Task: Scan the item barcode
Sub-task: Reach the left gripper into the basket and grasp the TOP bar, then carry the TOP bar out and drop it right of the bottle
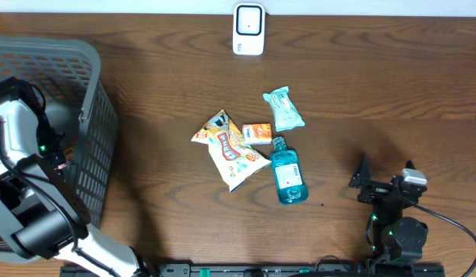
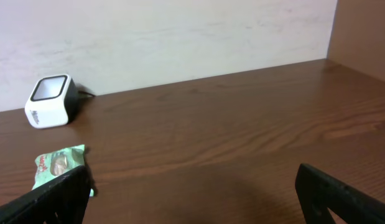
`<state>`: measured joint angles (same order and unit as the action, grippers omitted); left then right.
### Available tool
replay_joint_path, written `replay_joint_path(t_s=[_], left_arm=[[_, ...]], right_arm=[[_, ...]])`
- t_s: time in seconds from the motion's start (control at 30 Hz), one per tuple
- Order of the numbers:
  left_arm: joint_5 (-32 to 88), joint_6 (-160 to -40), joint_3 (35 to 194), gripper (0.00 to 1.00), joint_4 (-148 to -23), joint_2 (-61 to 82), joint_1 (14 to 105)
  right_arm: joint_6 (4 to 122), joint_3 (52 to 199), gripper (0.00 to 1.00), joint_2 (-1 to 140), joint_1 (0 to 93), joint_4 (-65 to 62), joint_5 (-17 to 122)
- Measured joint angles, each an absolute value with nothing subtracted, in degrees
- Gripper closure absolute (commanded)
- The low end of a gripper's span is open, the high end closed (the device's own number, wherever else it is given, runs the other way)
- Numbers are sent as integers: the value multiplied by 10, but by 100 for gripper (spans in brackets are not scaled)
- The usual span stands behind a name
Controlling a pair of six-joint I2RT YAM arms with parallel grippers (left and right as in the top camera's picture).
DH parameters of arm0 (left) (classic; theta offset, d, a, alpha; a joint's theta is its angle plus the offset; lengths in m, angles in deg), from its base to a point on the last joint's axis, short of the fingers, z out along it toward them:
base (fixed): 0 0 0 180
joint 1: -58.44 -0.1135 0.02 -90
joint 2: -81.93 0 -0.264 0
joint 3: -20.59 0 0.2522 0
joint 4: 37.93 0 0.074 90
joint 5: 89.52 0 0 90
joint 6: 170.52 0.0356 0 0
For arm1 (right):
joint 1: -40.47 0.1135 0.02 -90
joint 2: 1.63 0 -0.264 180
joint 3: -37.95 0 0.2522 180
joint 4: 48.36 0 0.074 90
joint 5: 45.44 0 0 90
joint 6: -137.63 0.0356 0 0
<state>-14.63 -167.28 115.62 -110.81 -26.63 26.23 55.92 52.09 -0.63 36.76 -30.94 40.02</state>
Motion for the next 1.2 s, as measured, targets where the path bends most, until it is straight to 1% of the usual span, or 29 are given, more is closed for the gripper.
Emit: replay_joint_path(t_s=[0.2,0.23,0.27,0.3,0.33,0.37,0.4,0.7,0.8,0.87,0.93,1.07,1.2], left_arm=[[-143,-1653,1145,2,-1049,-310,262],[-135,-1644,1145,5,-1048,-318,262],[-130,-1640,1145,17,-1048,-325,263],[-129,-1637,1146,32,-1048,-325,263],[-125,-1632,1145,55,-1046,-325,263],[-123,-1628,1144,73,-1044,-325,263],[-123,-1626,1140,92,-1041,-324,264],[-124,-1587,1112,93,-1083,-303,271],[-112,-1560,1109,93,-1083,-265,266],[-108,-1548,1111,93,-1082,-214,264],[-105,-1537,1123,93,-1077,-114,261],[-98,-1533,1138,93,-1058,34,259],[-63,-1516,1141,93,-1049,168,281]], right_arm=[[559,521,1,-6,368,-310,400],[559,521,1,-6,368,-310,400],[559,521,1,-6,368,-309,400],[559,521,1,-6,368,-309,400],[559,521,1,-6,368,-310,400],[559,521,1,-6,368,-309,400],[559,521,1,-6,368,-310,400],[559,521,1,-6,368,-310,400],[559,521,1,-6,368,-309,400],[559,521,1,-6,368,-310,400],[559,521,1,-6,368,-310,400],[559,521,1,-6,368,-310,400],[559,521,1,-6,368,-310,400]])
